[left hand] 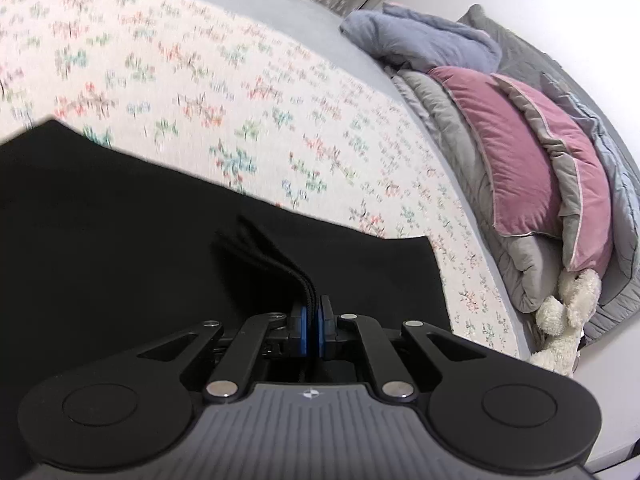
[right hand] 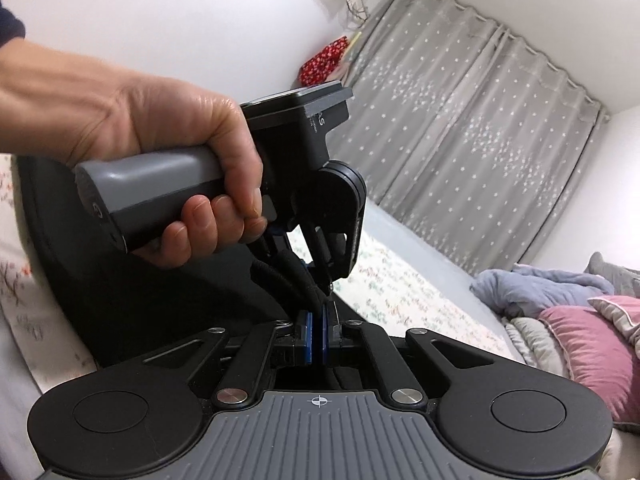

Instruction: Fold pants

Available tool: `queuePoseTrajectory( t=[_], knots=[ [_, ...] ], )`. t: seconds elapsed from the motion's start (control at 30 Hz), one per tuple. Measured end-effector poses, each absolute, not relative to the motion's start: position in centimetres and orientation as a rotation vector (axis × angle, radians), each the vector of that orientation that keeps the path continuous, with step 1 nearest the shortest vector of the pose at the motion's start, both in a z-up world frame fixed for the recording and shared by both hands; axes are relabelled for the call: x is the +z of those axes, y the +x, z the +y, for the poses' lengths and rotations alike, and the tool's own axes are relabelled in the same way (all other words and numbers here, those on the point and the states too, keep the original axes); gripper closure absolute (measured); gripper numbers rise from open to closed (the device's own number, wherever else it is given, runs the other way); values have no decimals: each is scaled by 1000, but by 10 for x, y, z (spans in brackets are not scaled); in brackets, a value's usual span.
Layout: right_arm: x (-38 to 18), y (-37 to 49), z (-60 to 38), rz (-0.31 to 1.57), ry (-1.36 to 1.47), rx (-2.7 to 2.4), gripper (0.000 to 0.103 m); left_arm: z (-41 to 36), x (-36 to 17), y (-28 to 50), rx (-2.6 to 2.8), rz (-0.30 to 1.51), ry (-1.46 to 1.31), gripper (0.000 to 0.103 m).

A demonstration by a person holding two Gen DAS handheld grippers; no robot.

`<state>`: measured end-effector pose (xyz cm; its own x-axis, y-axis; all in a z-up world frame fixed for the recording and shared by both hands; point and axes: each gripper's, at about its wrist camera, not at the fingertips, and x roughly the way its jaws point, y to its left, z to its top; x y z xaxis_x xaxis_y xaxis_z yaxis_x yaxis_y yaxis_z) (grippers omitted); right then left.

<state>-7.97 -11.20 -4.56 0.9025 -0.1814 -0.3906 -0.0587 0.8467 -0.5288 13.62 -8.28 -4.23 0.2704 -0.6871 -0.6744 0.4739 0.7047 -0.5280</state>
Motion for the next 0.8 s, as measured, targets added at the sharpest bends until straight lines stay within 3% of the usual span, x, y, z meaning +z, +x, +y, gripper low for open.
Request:
queuePoseTrajectory(
  t=[0.8],
  knots=[
    [-46, -22, 9, 397, -396, 88, 101, 107, -4, 173, -633, 828, -356, 85]
  ],
)
